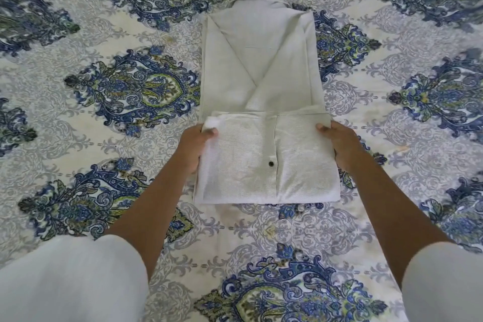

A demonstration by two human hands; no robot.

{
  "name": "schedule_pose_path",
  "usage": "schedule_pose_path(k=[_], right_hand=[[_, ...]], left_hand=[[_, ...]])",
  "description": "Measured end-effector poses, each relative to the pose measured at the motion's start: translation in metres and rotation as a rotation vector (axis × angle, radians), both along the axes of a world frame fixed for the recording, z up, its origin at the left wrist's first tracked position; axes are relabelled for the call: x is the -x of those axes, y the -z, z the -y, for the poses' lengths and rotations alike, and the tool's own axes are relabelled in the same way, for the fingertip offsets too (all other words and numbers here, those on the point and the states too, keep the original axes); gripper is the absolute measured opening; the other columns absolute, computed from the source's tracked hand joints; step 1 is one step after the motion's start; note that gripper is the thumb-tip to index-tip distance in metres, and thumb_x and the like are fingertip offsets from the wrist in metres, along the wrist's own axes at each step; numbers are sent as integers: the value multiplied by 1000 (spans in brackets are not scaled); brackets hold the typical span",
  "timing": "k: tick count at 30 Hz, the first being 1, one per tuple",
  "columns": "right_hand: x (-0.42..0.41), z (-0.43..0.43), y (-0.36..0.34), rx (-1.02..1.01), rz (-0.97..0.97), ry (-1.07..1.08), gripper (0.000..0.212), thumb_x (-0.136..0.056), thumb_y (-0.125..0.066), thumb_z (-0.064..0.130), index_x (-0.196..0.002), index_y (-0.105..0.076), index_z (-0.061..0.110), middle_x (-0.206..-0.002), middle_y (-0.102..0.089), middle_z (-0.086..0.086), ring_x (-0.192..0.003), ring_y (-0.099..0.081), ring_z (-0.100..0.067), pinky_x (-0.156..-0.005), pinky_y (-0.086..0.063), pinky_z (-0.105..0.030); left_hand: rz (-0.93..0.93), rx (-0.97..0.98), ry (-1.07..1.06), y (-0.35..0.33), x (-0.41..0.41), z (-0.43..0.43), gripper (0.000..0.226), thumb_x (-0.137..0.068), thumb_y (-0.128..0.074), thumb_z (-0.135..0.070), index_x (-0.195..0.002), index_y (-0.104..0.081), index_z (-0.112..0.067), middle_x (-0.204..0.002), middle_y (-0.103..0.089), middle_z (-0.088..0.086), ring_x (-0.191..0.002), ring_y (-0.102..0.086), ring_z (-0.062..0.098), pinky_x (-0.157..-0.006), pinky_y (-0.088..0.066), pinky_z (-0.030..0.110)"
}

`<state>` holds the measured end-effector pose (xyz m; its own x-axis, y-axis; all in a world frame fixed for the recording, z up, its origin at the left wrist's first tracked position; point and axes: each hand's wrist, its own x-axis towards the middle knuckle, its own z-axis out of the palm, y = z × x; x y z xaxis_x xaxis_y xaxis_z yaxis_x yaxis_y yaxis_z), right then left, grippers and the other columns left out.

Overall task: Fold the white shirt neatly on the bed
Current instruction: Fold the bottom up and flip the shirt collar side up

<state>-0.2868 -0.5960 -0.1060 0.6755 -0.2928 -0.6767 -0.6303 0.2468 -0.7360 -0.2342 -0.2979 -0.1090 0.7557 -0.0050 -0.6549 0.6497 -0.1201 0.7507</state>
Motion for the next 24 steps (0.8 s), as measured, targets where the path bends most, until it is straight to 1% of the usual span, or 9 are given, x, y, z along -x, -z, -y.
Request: schedule_pose_path(k=[2,4,7,11,14,16,19,21,24], right_hand=[[-3,2,4,-23,-30,-1,31,-90,-57,10,-121,-58,7,-95,-69,-4,-82,-67,-19,-76,-57,-35],[-7,4,10,-5,-76,13,31,-89,-60,19,-118,-60,10,-105,-68,-8,-91,-65,-24,-85,-54,-41],[-15,3,11,29,-87,1,24,-88,-61,32,-104,-64,14,-110,-65,-10,-96,-63,-26,-93,-49,-44],[-20,3,9,-10,-14,-29,22,-91,-58,21,-110,-62,13,-105,-66,-5,-94,-64,-23,-80,-56,-38],[-22,2,10,-71,-3,-27,22,-92,-53,14,-113,-60,11,-100,-66,-2,-90,-64,-19,-69,-59,-29],[-26,0,8,-29,-34,9,23,-91,-57,20,-113,-60,11,-96,-65,-1,-90,-63,-20,-77,-56,-35],[-34,-1,6,30,-82,-4,29,-87,-63,31,-110,-62,13,-103,-66,-5,-100,-62,-27,-92,-50,-45],[-39,1,8,64,-82,-36,34,-86,-64,34,-111,-62,13,-111,-65,-8,-104,-62,-28,-96,-48,-48],[-42,3,9,129,-139,-13,58,-76,-64,59,-112,-62,14,-114,-64,-9,-103,-62,-30,-95,-48,-50]], left_hand=[[-27,50,-111,5,1,-8,11,-91,-55,-8,-94,-65,-4,-79,-69,7,-80,-63,26,-86,-50,43],[-39,74,-178,6,0,-17,19,-94,-52,-17,-84,-65,-8,-71,-72,3,-77,-65,26,-79,-52,42],[-19,110,-31,4,-8,-24,31,-86,-61,-39,-94,-70,-10,-95,-73,9,-94,-68,27,-84,-54,41],[-31,34,-86,12,-23,-18,9,-89,-60,-15,-85,-68,-11,-95,-67,12,-98,-62,30,-94,-48,52],[-78,-40,-176,11,-27,-13,17,-88,-63,-27,-94,-70,-12,-102,-68,14,-99,-64,31,-93,-50,50],[-83,-19,-169,8,-28,-12,32,-86,-63,-37,-102,-68,-10,-104,-68,12,-97,-65,28,-90,-51,44],[-15,17,-44,7,-33,-17,15,-87,-63,-23,-98,-68,-12,-103,-67,8,-104,-61,28,-94,-47,43],[2,-60,-24,5,-40,-17,8,-88,-62,-19,-90,-68,-14,-93,-64,9,-96,-58,26,-83,-46,40],[22,-174,-31,-3,-46,-9,30,-89,-58,-39,-104,-69,-15,-98,-61,10,-93,-54,22,-82,-43,37]])
